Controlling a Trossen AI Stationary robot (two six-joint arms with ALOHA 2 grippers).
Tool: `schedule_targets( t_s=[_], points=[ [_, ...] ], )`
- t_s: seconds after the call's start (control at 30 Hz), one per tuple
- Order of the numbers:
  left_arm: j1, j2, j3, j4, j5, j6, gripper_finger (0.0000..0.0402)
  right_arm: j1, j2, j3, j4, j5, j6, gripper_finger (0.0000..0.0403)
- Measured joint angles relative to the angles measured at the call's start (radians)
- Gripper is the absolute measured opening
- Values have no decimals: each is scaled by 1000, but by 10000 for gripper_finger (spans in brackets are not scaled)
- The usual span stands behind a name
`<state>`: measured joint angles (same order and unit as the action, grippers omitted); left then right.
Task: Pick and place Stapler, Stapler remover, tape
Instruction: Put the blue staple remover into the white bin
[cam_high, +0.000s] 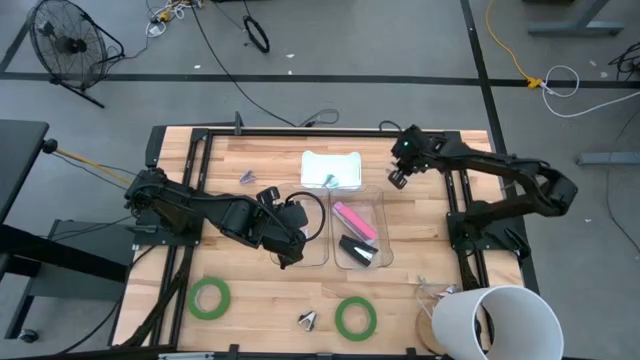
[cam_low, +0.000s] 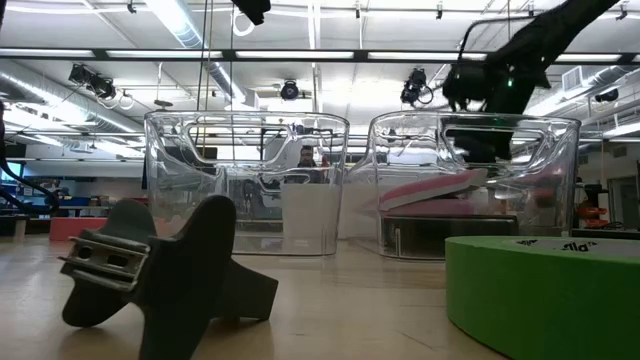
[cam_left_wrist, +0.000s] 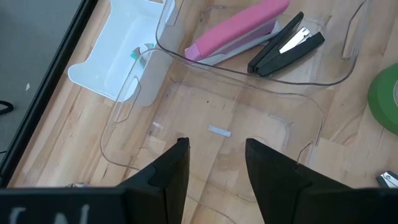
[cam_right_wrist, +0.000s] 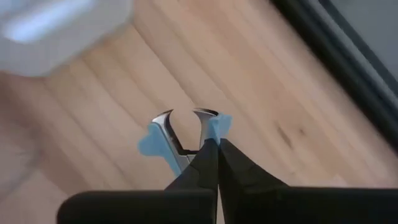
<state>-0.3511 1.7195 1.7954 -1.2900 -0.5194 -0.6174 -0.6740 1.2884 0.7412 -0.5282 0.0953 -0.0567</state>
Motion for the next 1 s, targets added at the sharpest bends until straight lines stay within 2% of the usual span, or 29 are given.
schedule_targets(
  t_s=[0.17,0.37,0.47,0.7,1.0],
  points=[
    [0,0,0,0,0,0,160,1,-72,90,-86,-31,-3,0],
    [1,0,0,0,0,1,160,49,-106,180,-95,-80,67,0],
    [1,0,0,0,-1,9,160,95,-105,191,-41,-121,88,0],
    [6,0,0,0,-12,27,160,186,-67,191,149,-140,128,0],
    [6,0,0,5,-14,27,160,218,76,191,340,-140,154,0]
  ],
)
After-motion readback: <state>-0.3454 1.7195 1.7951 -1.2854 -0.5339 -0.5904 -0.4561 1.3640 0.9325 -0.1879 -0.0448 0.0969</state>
